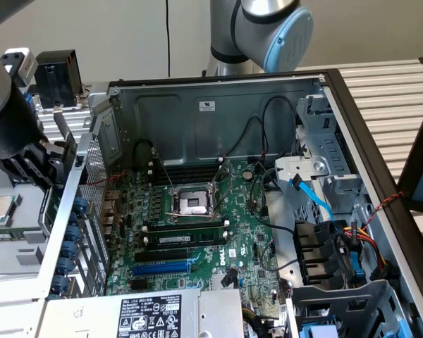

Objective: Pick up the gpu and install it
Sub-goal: 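Pick up the gpu and move the gpu toward the slot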

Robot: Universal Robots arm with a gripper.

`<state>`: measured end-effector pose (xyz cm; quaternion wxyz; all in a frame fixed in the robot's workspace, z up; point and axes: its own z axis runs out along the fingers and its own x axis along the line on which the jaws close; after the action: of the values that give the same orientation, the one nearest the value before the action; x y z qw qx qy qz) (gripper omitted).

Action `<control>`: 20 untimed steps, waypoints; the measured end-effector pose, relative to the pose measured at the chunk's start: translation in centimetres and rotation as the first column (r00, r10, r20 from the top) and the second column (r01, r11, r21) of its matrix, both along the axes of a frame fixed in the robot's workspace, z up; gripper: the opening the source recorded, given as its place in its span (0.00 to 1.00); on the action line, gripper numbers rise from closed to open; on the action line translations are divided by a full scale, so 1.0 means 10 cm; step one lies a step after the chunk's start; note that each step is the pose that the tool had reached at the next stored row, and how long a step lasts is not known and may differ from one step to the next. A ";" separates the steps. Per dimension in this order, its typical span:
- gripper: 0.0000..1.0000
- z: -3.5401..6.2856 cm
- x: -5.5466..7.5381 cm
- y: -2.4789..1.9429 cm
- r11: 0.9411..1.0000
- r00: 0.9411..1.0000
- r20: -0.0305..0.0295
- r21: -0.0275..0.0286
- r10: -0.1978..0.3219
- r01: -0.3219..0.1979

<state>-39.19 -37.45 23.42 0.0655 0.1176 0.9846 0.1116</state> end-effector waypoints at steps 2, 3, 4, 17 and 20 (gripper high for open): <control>0.30 0.014 0.00 -0.002 1.000 1.000 -0.002 0.001 0.000 0.000; 0.30 0.020 0.00 -0.004 1.000 1.000 -0.003 0.001 0.000 0.000; 0.30 0.029 0.00 -0.006 1.000 1.000 -0.005 0.001 0.000 0.000; 0.30 0.142 0.00 -0.046 1.000 0.999 -0.033 0.003 -0.004 0.004; 0.30 0.141 0.00 -0.051 1.000 0.999 -0.040 0.003 -0.007 0.008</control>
<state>-39.17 -37.95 24.83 0.0461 0.1236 0.9851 0.1105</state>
